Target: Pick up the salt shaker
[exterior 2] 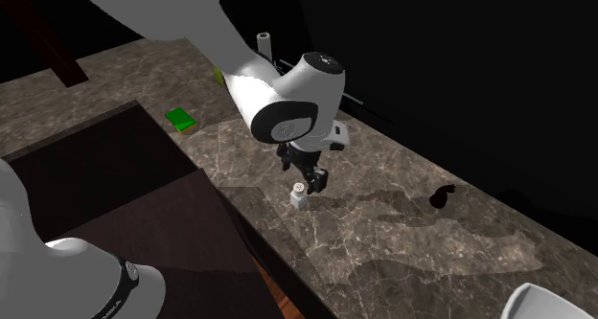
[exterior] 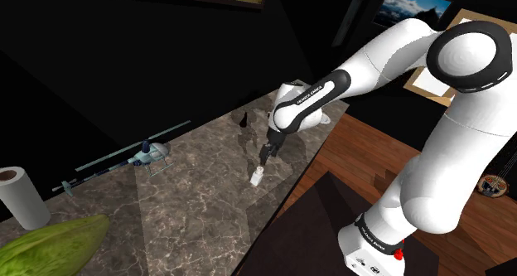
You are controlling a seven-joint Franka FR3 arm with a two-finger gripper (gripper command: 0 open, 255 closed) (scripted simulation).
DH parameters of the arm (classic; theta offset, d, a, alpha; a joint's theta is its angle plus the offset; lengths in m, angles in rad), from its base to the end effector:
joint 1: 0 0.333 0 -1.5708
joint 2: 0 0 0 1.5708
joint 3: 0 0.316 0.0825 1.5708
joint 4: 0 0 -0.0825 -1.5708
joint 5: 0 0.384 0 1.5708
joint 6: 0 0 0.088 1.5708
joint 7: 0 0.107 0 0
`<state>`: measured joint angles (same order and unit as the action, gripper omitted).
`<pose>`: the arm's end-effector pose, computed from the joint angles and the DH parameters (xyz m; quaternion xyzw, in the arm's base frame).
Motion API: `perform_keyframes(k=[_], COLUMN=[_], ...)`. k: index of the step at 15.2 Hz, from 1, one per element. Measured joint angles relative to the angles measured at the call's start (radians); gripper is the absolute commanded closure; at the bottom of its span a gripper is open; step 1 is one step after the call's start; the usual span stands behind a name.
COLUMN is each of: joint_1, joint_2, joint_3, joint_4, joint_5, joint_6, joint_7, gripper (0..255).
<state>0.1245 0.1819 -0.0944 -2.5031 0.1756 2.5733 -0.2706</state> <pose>0.4570 0.0094 0.2047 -0.9952 -0.0738 0.0501 0.0408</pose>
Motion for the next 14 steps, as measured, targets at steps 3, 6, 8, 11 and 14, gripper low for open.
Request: perform_keyframes(k=[3,6,8,11,14], joint_1=[-0.004,-0.019,-0.026,-0.033,-0.036], joint_2=[0.134,0.218,0.247,0.293,0.316], joint_3=[0.033,0.052,0.059,0.07,0.075], joint_4=[0.07,0.113,0.122,0.134,0.144], joint_5=[0.054,0.081,0.09,0.102,0.107], joint_6=[0.063,0.102,0.122,0.155,0.169], joint_7=[-0.041,-0.074,-0.085,-0.097,-0.101], gripper=[0,0,0,0,255])
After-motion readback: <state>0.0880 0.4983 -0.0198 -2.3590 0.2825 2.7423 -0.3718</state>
